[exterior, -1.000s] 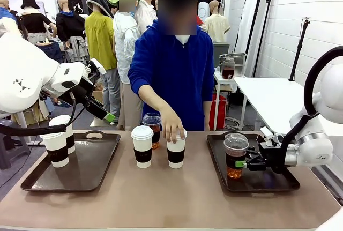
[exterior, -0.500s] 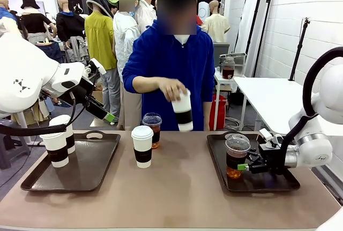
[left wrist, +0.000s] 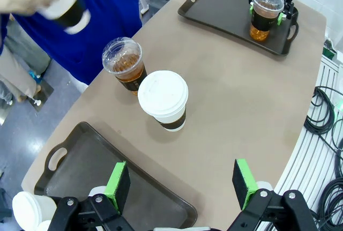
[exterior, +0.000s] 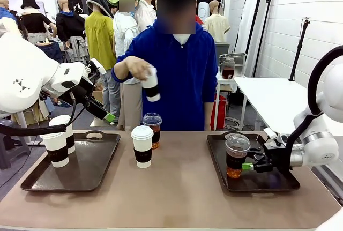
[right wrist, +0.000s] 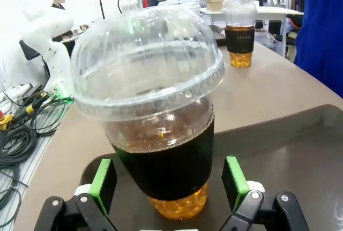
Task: Distribute the coffee onto the tray.
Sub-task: Pick up one iced Americano and place it on the right Handle tray.
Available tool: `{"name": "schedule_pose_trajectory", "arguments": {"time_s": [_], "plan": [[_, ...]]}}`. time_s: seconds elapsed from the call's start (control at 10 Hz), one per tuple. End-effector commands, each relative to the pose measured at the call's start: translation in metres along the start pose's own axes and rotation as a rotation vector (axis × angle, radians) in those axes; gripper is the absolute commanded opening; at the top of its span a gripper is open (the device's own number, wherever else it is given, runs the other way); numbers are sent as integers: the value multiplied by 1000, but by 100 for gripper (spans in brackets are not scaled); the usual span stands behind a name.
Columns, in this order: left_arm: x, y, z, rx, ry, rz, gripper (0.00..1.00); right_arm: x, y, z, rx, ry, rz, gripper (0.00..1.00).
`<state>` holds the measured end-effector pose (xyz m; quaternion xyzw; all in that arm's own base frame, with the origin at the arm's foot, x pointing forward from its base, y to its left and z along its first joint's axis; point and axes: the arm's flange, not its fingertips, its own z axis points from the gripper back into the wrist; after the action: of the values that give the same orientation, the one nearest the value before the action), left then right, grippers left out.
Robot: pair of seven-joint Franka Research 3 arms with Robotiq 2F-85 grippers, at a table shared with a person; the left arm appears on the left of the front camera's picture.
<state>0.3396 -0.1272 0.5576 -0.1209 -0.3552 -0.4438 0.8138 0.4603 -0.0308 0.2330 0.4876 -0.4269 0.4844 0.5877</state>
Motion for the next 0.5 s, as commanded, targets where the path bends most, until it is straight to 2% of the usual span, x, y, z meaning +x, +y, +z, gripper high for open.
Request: {"name": "schedule_pose_trajectory", "arguments": {"time_s": [0.0,0.4], "plan": [[-1,1,0,-1,-2,3,100,1,16,11,-18,31,-33,100],[-1,1,0,-1,-2,3,100,-6,33,42,-76,47,-63,100]]}}
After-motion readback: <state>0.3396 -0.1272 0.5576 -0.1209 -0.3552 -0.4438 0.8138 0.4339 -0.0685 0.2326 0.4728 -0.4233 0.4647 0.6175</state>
